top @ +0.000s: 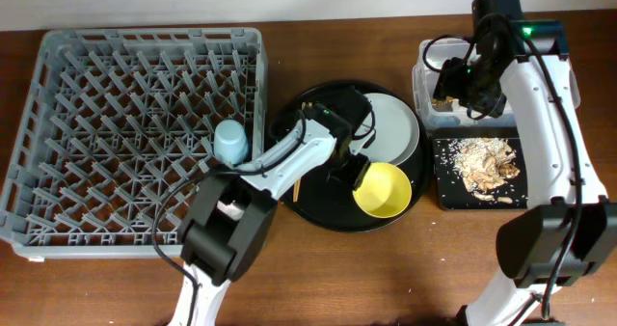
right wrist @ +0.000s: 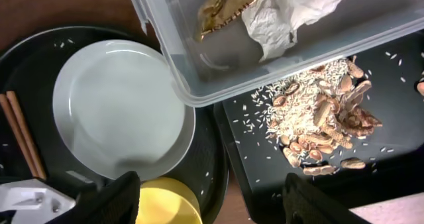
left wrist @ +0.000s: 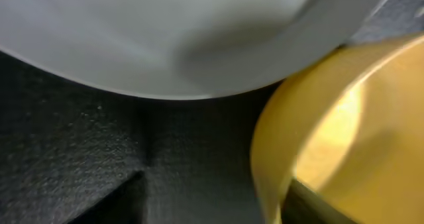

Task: Sort waste into correct bins and load items into the dishwasher rack
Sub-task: 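Carry the yellow bowl left and set it in the rack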

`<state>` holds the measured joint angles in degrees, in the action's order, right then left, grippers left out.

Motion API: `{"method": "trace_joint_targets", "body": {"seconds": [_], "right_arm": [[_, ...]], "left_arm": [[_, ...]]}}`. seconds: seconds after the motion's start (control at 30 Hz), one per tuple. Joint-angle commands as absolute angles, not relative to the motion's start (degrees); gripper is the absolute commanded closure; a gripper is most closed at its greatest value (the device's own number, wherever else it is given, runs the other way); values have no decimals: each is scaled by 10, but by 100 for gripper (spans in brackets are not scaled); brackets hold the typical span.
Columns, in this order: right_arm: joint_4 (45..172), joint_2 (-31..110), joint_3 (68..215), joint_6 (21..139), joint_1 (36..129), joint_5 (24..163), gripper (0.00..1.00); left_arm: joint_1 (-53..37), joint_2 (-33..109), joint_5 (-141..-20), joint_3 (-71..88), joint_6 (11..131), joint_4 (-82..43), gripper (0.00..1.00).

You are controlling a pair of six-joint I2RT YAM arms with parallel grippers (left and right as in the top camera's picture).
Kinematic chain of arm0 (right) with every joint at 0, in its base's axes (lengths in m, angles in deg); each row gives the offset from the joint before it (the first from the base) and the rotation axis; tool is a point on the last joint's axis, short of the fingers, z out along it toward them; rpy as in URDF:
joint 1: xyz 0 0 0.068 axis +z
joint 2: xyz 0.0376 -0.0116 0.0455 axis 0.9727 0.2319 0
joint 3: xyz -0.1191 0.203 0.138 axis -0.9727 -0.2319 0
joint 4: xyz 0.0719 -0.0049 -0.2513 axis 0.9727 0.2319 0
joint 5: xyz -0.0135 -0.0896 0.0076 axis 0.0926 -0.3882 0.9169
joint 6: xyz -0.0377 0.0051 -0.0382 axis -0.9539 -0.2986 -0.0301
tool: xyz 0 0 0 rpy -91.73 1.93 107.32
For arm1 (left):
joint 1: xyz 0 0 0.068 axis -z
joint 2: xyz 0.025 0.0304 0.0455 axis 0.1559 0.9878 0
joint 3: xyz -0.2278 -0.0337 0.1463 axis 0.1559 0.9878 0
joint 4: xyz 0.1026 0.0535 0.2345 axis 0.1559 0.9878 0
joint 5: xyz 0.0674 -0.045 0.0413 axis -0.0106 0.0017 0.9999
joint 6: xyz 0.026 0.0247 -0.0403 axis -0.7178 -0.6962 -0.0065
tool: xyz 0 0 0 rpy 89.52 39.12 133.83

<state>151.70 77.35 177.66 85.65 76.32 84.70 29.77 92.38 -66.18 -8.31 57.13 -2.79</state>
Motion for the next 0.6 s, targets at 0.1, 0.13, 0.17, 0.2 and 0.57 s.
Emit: {"method": "trace_joint_targets", "body": {"seconds": [0.1,0.13,0.17,0.2,0.57], "right_arm": [[1506,776,1765,861,766,850,24],[1505,776,1765,861,766,850,18],[1505,776,1765,861,766,850,14],[1505,776,1765,861,766,850,5],[1515,776,1765,844,766,880,2]], "left_arm": [[297,924,-668,-81,574,-27,92],[296,924,-668,-86,574,-23,100],[294,923,-668,-96,574,-16,100],[291,923,-668,-120,574,4,100],[156,901,-386,-503,597,277,100]]}}
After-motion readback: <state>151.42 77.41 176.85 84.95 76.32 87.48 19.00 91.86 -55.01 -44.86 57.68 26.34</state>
